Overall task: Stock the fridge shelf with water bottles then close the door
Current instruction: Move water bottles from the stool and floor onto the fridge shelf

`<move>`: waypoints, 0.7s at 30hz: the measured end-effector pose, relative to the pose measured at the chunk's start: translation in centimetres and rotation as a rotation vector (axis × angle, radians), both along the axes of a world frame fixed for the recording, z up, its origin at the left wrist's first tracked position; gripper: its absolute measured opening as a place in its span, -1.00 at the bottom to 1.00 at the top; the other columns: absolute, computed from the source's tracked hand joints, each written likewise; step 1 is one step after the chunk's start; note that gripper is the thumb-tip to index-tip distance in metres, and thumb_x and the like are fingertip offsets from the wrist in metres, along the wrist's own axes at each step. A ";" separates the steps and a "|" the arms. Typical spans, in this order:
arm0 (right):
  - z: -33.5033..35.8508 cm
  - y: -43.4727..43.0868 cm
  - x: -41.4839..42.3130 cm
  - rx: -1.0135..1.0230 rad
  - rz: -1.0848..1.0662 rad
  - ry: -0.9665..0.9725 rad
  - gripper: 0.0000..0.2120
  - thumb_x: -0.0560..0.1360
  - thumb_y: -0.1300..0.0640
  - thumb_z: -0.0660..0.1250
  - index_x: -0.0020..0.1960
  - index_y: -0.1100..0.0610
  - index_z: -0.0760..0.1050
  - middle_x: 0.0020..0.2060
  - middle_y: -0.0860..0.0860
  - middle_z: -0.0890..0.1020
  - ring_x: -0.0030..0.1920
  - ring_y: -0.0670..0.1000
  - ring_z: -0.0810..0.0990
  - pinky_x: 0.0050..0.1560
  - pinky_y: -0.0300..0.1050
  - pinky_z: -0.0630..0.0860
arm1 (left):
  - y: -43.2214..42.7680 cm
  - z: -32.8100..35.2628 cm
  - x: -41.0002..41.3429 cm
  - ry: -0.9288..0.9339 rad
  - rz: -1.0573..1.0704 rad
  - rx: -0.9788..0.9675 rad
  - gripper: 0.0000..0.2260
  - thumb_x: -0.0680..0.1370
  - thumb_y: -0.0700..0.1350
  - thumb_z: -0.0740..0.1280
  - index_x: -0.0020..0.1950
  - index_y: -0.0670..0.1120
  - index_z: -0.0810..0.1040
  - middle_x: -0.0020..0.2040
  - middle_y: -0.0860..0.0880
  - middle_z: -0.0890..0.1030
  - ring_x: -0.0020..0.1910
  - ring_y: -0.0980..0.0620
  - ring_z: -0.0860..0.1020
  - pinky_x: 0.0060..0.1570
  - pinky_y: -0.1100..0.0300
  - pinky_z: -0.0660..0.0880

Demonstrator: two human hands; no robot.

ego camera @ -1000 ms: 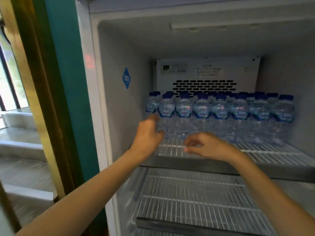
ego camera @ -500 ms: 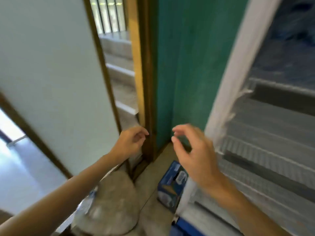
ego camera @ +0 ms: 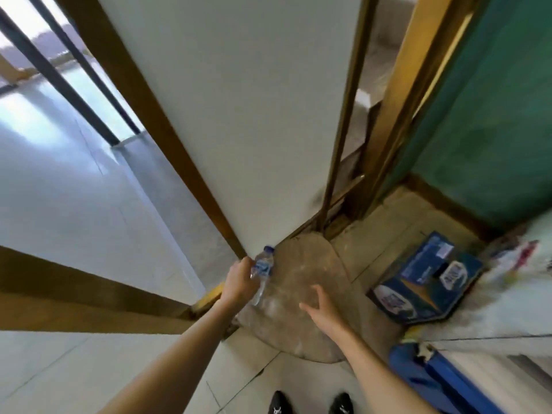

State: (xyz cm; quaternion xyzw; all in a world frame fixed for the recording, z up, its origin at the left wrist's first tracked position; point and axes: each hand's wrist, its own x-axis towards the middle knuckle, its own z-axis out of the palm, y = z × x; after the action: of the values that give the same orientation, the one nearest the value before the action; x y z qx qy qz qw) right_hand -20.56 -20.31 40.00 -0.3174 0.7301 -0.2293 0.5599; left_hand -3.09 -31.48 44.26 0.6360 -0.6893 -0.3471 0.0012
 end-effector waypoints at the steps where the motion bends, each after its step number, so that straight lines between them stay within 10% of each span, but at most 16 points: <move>1: -2.1 -0.4 0.5 0.020 0.035 0.011 -0.32 0.55 0.02 0.33 0.55 0.04 0.06 0.51 0.04 0.21 0.47 0.05 0.25 0.42 -0.01 0.30 | -0.1 -1.6 -0.3 -0.011 0.021 0.011 -0.77 0.53 -0.16 0.29 0.18 -0.13 0.45 0.13 -0.10 0.50 0.08 -0.09 0.50 -0.01 0.14 0.44; 7: -12.0 2.1 3.4 -0.029 0.452 0.615 -0.02 0.48 -0.21 0.29 0.53 0.05 -0.37 0.51 -0.01 -0.33 0.53 0.00 -0.35 0.51 0.09 -0.28 | -0.4 -10.5 -2.0 -0.039 0.182 0.035 -0.43 0.51 -0.01 0.36 0.42 -0.12 0.20 0.29 -0.13 0.39 0.25 -0.10 0.41 0.25 -0.05 0.44; 13: -14.1 3.4 3.6 -0.073 0.473 0.794 -0.09 0.39 -0.47 -0.01 0.57 0.06 0.07 0.55 0.02 0.11 0.55 0.01 -0.05 0.45 0.01 -0.18 | -0.7 -13.4 -3.1 -0.257 0.232 -0.081 -0.37 0.42 0.10 0.44 0.35 -0.10 0.25 0.24 -0.10 0.45 0.22 -0.10 0.44 0.19 -0.04 0.45; 21: -14.4 3.5 4.1 -0.076 0.424 0.858 -0.16 0.47 -0.47 -0.11 0.54 0.05 0.17 0.54 0.04 0.19 0.53 0.03 0.11 0.42 0.11 0.09 | -1.2 -13.2 -2.6 0.116 0.162 0.010 -0.46 0.40 0.08 0.47 0.28 -0.05 0.36 0.05 0.07 0.50 0.00 0.06 0.52 -0.07 0.12 0.55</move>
State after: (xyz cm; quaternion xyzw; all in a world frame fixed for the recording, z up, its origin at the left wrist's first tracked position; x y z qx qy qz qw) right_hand -16.45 -16.84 25.64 -0.5455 0.8057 0.0152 0.2305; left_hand -5.69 -32.72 31.04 0.6685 -0.6325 -0.3856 0.0661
